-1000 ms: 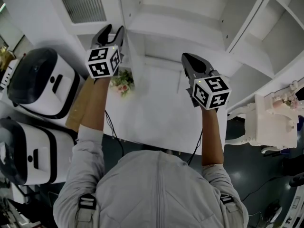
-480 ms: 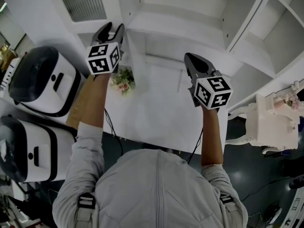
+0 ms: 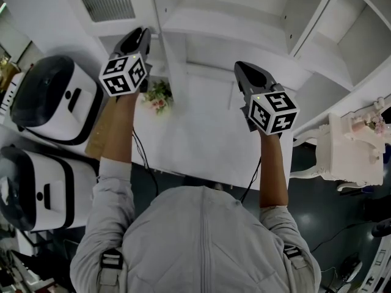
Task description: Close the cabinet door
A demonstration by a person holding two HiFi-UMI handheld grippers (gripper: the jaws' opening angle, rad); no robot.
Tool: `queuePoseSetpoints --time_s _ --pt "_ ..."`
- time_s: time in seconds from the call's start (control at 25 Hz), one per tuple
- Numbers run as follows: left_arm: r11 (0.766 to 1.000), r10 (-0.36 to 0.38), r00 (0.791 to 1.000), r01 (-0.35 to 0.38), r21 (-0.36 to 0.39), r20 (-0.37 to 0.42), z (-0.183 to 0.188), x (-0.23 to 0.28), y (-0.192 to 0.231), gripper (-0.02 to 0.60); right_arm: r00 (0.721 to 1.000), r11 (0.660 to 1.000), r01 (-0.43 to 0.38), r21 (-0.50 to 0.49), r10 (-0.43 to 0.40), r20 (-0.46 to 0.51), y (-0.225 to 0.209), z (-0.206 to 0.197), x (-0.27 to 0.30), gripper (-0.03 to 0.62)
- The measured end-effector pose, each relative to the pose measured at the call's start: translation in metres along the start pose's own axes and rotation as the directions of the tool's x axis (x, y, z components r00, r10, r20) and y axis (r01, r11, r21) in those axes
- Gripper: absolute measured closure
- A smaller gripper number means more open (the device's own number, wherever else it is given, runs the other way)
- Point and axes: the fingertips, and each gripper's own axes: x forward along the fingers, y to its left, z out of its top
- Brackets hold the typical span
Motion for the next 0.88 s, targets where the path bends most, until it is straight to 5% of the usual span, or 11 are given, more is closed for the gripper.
queuePoseSetpoints --time_s 0.2,0.52,0.8,0.88 --pt "0.999 -0.017 1.000 0.018 0.027 -0.021 -0.009 -0.033 0.001 0.568 0.999 0.999 -0.047 -0.006 0.047 0.000 0.021 0.000 0.006 0.592" --pt "0.991 -0.082 0.994 0.089 0.098 -0.076 -0.015 -0.103 -0.011 0.566 0.996 0.995 -0.090 -0.033 0.090 -0.008 0.051 0.005 0.018 0.592" --pt "0.967 0.017 0.987 0.024 0.255 -0.159 -0.028 -0.164 0.001 0.566 0.991 0.988 -0.132 -0.078 0.130 -0.025 0.073 -0.004 0.031 0.592" --pt "0.968 0.046 0.987 -0.006 0.252 -0.152 -0.027 -0.178 0.006 0.566 0.989 0.985 -0.148 -0.083 0.147 -0.027 0.080 -0.005 0.033 0.592"
